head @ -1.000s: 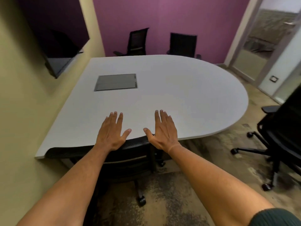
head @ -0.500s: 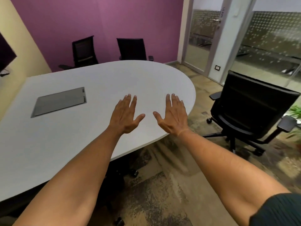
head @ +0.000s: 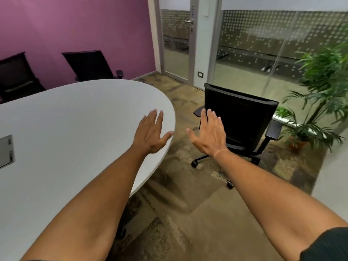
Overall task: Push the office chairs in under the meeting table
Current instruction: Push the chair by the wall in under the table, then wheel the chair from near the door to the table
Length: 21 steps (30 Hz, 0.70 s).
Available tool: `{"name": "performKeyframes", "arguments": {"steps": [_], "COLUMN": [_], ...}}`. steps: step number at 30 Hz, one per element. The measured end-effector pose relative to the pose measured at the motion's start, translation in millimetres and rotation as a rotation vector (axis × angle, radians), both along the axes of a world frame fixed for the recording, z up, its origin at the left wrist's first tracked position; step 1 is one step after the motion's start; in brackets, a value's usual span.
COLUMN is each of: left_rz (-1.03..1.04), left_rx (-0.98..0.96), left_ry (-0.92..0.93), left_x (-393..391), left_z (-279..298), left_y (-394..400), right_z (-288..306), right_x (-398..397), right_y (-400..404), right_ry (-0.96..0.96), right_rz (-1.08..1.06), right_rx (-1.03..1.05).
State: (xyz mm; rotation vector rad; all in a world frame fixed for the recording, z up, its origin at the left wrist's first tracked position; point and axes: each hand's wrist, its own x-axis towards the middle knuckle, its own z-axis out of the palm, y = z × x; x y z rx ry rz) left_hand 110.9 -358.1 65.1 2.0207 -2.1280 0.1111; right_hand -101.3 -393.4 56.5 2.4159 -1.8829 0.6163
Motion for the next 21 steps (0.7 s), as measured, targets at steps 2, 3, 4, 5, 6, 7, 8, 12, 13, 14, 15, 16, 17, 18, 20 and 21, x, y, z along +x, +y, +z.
{"name": "performKeyframes", "arguments": {"steps": [2, 3, 4, 5, 6, 7, 8, 12, 13, 14, 15, 16, 17, 18, 20, 21], "left_rz": [-0.05, -0.073, -0.093, -0.114, -0.135, -0.155, -0.18, -0.268, -0.283, -0.291, -0.297, -0.308, -0.319, -0.335, -0.365, -0.375], "left_rx": [0.007, 0.013, 0.019, 0.022, 0.02, 0.01, 0.002, 0.012, 0.01, 0.015, 0.031, 0.057, 0.075, 0.084, 0.089, 0.097], "left_ry": [0.001, 0.006, 0.015, 0.026, 0.036, 0.046, 0.057, 0.079, 0.083, 0.083, 0.087, 0.091, 0.096, 0.099, 0.093, 0.093], "left_x": [-14, -21, -27, -33, -39, -44, -50, -62, -66, -69, -73, -80, -86, -94, -109, -117], "left_z": [-3, -5, -6, -7, -9, -10, -11, -13, -14, -15, -17, -19, -22, -24, -28, -30], "left_y": [-29, -45, -62, -81, -99, -114, -133, -203, -222, -242, -260, -275, -285, -296, -320, -333], "right_z": [-4, -5, -7, -8, -9, -10, -12, -17, -17, -17, -18, -20, -22, -23, -26, -26], "right_x": [-16, -25, -33, -41, -50, -57, -65, -87, -92, -96, -102, -108, -114, -121, -135, -142], "right_y": [-20, -31, -43, -56, -71, -83, -98, -147, -160, -174, -186, -197, -204, -213, -232, -242], "right_ry": [-0.003, -0.004, -0.008, -0.011, -0.015, -0.018, -0.025, -0.017, -0.021, -0.029, -0.032, -0.028, -0.023, -0.023, -0.024, -0.02], "right_rz": [-0.041, -0.059, -0.077, -0.095, -0.118, -0.138, -0.164, -0.249, -0.269, -0.291, -0.311, -0.328, -0.34, -0.355, -0.39, -0.403], "right_rx": [0.008, 0.009, 0.01, 0.005, -0.002, -0.008, -0.004, 0.027, 0.024, 0.022, 0.023, 0.035, 0.047, 0.058, 0.065, 0.063]}}
